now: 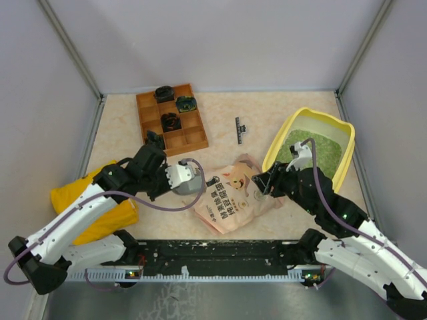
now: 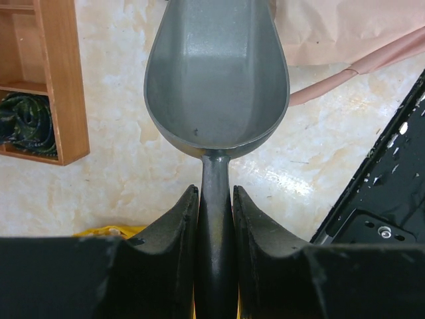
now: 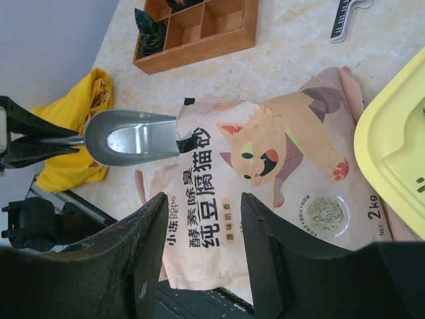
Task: Fill the litter box with clean litter
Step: 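Scoop the cat litter from the cat litter bag.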
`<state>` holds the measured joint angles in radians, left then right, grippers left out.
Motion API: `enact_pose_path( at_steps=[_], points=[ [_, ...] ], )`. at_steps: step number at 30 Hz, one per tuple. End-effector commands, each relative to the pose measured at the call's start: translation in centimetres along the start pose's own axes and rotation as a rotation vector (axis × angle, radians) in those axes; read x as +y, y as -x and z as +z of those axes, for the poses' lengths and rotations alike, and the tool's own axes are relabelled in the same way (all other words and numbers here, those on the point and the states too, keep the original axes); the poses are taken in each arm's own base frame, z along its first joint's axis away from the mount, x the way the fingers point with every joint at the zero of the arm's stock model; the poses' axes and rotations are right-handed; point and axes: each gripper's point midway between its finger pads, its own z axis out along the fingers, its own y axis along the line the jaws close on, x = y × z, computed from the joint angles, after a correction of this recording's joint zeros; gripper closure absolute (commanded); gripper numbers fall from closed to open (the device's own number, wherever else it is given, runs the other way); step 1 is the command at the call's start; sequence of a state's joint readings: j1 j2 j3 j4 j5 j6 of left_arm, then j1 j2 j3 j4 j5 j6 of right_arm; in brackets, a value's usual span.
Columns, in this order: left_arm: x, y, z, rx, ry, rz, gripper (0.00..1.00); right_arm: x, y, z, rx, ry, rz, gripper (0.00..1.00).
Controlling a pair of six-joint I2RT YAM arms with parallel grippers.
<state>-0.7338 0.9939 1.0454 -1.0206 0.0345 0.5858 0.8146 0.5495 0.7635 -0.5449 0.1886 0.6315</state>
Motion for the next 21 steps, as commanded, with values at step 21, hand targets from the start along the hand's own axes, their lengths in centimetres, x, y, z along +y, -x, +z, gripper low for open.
enact_pose_path(
  at_steps=[21],
  points=[
    [-0.9,3.8,4.4,-0.185,-0.110,0.153,1.00,0.5,1.1,-0.3,-0.064,0.033,0.030,0.52]
  ],
)
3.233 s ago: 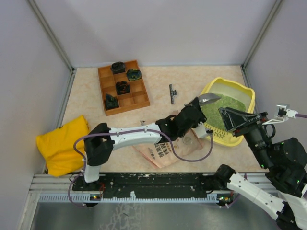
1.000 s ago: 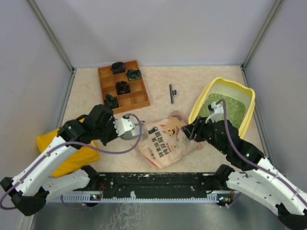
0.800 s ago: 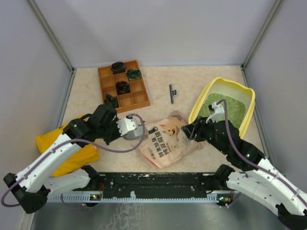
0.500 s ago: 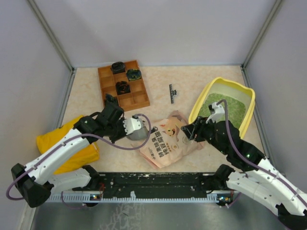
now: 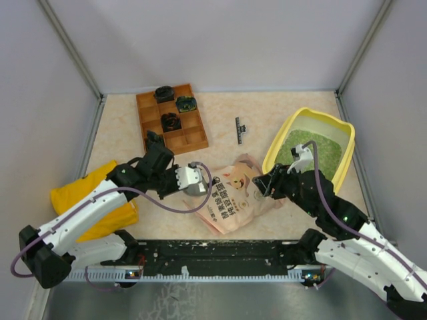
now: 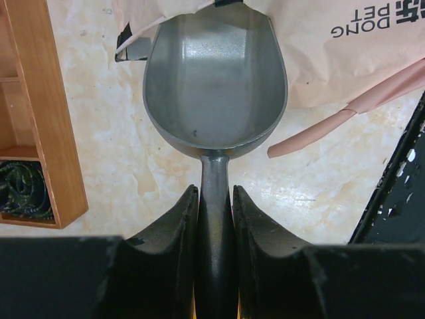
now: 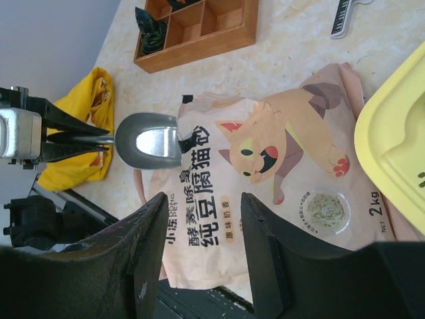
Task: Fill the litter box with clean litter
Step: 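Scoop the cat litter from the cat litter bag.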
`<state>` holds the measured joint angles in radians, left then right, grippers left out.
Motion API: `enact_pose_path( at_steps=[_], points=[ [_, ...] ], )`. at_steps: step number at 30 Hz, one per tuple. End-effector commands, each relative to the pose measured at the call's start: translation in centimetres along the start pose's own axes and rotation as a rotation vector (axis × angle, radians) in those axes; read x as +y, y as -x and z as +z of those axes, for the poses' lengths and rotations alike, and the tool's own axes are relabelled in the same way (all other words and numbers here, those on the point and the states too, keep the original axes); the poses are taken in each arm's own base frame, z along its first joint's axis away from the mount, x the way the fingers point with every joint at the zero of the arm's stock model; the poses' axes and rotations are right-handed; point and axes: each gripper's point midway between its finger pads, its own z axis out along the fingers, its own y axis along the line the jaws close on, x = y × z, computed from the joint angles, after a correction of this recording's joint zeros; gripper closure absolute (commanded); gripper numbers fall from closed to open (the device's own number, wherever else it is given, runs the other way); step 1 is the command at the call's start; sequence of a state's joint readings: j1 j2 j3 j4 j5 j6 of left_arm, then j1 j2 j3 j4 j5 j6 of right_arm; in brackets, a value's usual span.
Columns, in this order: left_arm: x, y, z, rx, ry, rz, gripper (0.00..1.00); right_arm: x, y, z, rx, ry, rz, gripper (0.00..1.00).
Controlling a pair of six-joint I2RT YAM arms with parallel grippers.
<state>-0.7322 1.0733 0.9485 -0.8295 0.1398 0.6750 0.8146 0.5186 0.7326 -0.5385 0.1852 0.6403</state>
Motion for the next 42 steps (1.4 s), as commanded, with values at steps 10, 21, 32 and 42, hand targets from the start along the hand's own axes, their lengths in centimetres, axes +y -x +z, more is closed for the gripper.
enact_pose_path(
  at_steps=[10,21,32,42],
  points=[
    [0.0,3.7,1.9,-0.155,-0.077,0.072,1.00,0.9,1.6,0.2,-0.059,0.031,0.015,0.52],
    [0.8,3.6,5.2,-0.080,-0.120,0.015,1.00,1.1,2.1,-0.4,-0.073,0.041,0.008,0.52],
    [-0.3,5.2,8.6,-0.163,-0.218,0.000,1.00,1.0,2.1,-0.7,-0.074,0.036,0.010,0.52],
    [-0.5,6.2,10.9,-0.188,-0.260,-0.025,1.00,0.7,2.4,-1.1,-0.085,0.024,0.014,0.52]
  ],
)
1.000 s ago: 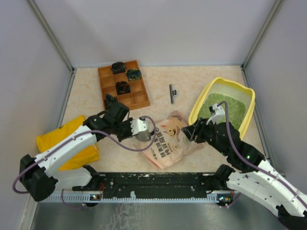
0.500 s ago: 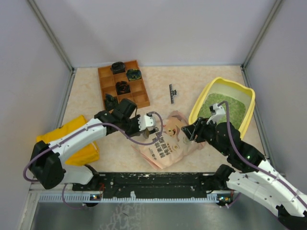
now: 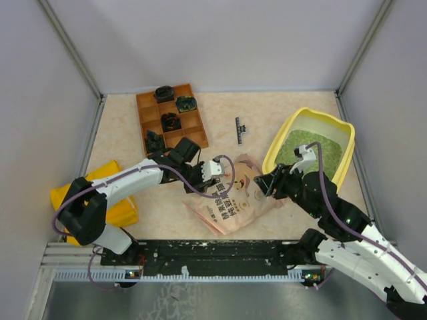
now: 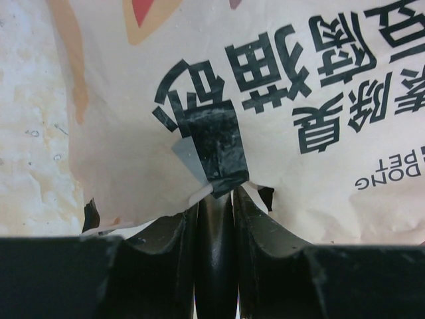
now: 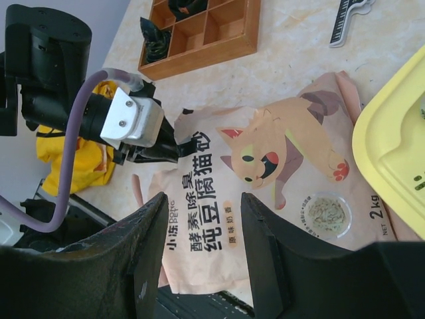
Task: Fill the litter box with clean litter
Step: 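Scoop the cat litter from the cat litter bag.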
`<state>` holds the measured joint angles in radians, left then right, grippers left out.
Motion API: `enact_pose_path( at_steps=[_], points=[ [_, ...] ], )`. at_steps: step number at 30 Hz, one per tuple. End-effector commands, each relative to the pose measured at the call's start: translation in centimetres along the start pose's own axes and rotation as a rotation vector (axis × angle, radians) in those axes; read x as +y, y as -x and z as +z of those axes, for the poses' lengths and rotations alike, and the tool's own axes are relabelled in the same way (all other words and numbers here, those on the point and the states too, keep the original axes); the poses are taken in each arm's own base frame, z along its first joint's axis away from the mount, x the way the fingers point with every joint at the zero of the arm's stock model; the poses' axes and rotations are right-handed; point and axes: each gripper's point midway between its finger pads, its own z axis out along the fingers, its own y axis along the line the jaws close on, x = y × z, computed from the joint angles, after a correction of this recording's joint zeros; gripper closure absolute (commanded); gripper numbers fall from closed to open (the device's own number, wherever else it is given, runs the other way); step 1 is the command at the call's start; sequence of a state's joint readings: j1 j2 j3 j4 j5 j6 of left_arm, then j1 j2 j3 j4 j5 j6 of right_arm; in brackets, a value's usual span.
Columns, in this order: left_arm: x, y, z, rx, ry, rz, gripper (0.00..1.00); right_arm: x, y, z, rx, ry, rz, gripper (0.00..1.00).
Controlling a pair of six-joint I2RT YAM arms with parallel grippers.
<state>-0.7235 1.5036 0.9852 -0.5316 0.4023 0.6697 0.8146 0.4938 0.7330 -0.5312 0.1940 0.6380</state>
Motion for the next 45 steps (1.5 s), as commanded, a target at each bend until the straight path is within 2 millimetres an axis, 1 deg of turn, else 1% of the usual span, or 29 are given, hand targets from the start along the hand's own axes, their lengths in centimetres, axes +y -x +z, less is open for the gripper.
enact_pose_path(
  at_steps=[1,4,8,13,21,26,30,40,45],
  points=[
    [0.6,3.0,0.3,-0.110,0.002,0.027,1.00,0.5,1.7,-0.6,-0.051,0.010,0.010,0.52],
    [0.7,3.0,0.4,-0.127,0.020,0.038,1.00,0.5,1.7,-0.6,-0.053,0.008,0.010,0.52],
    [0.6,2.5,0.5,-0.142,0.037,0.057,1.00,0.4,1.6,-0.7,-0.055,0.008,0.010,0.52],
    [0.4,2.3,0.2,-0.164,0.061,0.069,1.00,0.3,1.6,-0.7,-0.055,0.007,0.012,0.52],
    [0.1,2.6,-0.9,-0.225,0.098,0.076,1.00,0.5,1.6,-0.7,-0.055,0.013,0.013,0.52],
    [0.0,1.9,-1.7,-0.225,0.112,0.076,1.00,0.5,1.5,-0.8,-0.051,0.016,0.016,0.52],
    [0.0,1.5,-2.8,-0.242,0.125,0.075,1.00,0.5,1.6,-0.9,-0.056,0.017,0.017,0.52],
    [0.0,0.0,-4.9,-0.242,0.170,0.068,1.00,0.8,1.7,-1.0,-0.057,0.031,0.028,0.52],
    [-0.4,-0.6,-5.3,-0.254,0.175,0.053,1.00,0.8,1.7,-1.1,-0.053,0.031,0.029,0.53]
  ],
)
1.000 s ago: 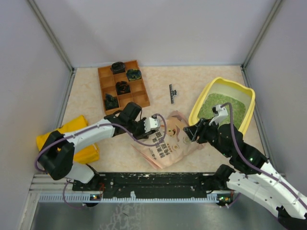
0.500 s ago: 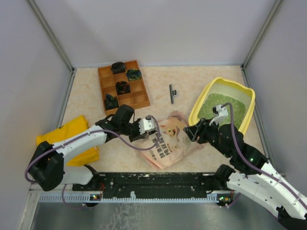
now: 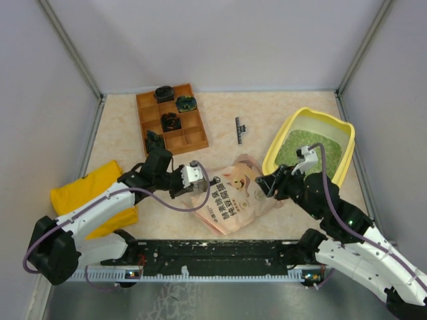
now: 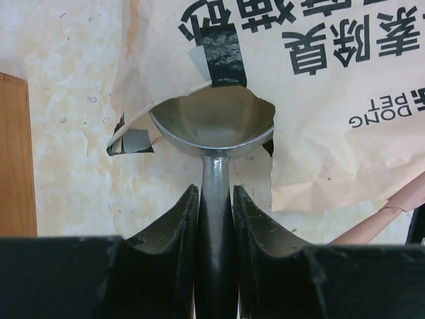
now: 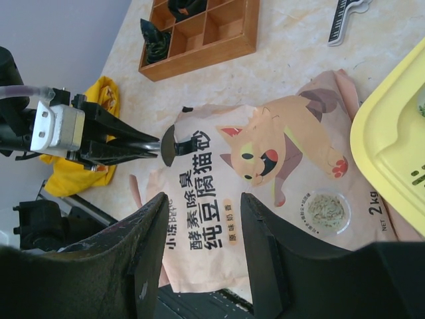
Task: Fill the litter box with clean litter
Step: 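Scoop the cat litter from the cat litter bag.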
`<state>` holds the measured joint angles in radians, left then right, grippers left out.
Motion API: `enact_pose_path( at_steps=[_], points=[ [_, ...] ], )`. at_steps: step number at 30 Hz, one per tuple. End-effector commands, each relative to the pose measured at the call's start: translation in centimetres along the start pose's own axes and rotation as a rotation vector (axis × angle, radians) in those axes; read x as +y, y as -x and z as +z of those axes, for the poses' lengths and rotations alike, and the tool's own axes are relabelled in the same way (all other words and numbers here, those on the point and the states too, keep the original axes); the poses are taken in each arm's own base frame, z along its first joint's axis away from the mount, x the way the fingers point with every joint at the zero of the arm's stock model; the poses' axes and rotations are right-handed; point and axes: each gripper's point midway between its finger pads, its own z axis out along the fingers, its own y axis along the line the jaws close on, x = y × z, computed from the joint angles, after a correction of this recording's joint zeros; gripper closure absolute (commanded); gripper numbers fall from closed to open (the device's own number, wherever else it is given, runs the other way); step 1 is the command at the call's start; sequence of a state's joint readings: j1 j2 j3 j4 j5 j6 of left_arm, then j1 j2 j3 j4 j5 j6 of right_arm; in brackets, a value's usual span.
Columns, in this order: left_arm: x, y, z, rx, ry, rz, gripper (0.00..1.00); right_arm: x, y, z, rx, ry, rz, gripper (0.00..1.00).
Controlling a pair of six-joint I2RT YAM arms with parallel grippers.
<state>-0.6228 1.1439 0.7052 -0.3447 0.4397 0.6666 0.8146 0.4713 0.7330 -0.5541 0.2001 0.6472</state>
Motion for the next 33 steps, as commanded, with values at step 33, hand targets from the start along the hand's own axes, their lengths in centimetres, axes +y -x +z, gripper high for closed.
enact_pose_path(
  at_steps=[33],
  points=[
    [0.3,-1.6,-6.0,0.002,0.185,-0.047,1.00,1.7,1.0,0.9,-0.013,0.056,-0.019,0.53]
  ],
)
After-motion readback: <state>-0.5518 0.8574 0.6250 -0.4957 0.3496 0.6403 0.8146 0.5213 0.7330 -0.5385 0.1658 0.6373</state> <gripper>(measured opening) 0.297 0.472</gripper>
